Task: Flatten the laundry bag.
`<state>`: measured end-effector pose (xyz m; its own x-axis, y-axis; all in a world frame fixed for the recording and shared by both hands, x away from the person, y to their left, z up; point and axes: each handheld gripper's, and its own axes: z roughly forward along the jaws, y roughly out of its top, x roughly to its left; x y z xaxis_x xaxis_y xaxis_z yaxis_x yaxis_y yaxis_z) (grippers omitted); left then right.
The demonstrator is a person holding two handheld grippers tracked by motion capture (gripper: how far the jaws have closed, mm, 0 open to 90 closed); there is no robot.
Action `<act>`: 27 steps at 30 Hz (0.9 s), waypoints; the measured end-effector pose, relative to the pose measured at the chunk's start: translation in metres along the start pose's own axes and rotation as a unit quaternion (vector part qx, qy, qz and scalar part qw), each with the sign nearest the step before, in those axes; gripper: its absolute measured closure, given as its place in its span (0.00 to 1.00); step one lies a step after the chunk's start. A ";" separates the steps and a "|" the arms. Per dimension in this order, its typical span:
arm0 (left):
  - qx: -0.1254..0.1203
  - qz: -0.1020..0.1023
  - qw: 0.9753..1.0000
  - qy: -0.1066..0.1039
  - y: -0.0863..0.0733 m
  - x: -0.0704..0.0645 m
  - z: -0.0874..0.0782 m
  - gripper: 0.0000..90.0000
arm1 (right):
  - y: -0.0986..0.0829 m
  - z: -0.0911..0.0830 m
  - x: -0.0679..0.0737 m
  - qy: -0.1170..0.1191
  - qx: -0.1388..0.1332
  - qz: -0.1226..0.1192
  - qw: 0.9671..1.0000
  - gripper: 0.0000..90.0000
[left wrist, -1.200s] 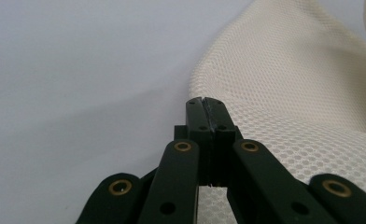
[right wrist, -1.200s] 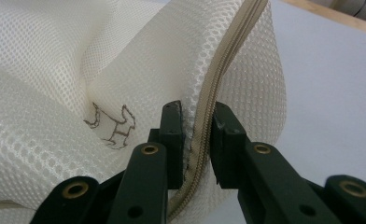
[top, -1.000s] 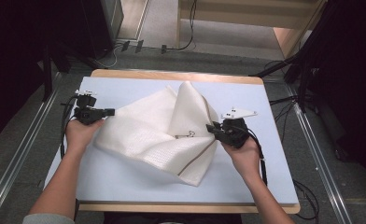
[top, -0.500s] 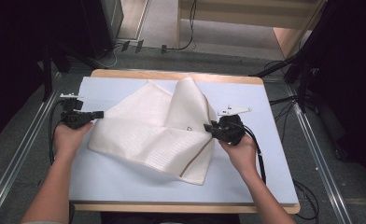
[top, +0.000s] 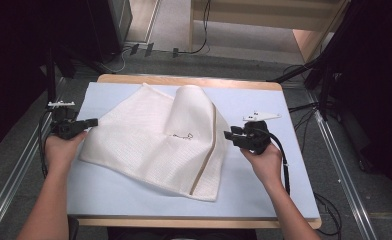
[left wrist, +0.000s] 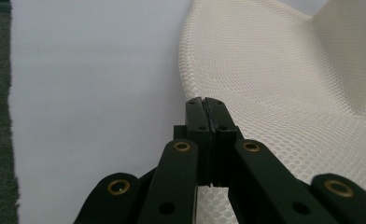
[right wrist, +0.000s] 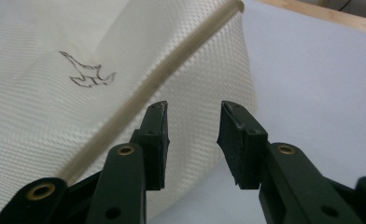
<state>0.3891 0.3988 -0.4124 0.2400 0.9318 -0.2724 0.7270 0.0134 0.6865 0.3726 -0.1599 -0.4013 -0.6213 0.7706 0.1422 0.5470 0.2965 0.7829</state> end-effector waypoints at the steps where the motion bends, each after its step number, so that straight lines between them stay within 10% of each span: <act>1: 0.003 0.001 1.000 0.003 -0.001 0.002 -0.001 1.00 | 0.000 0.000 0.000 0.000 0.000 0.000 1.000 0.72; 7: 0.006 -0.014 1.000 -0.003 -0.005 0.010 -0.002 0.98 | -0.003 0.010 -0.008 -0.003 0.004 0.011 1.000 0.64; 17: -0.007 0.005 1.000 -0.027 -0.005 0.000 -0.006 0.66 | -0.008 0.060 -0.023 0.017 0.033 0.038 0.999 0.40; 27: 0.006 0.024 1.000 -0.018 -0.005 -0.006 0.002 0.57 | -0.014 0.078 -0.020 0.055 0.066 0.043 0.995 1.00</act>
<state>0.3854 0.3922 -0.4150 0.2986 0.9173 -0.2636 0.7216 -0.0362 0.6914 0.4216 -0.1357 -0.4620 -0.6228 0.7323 0.2754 0.6647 0.3095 0.6800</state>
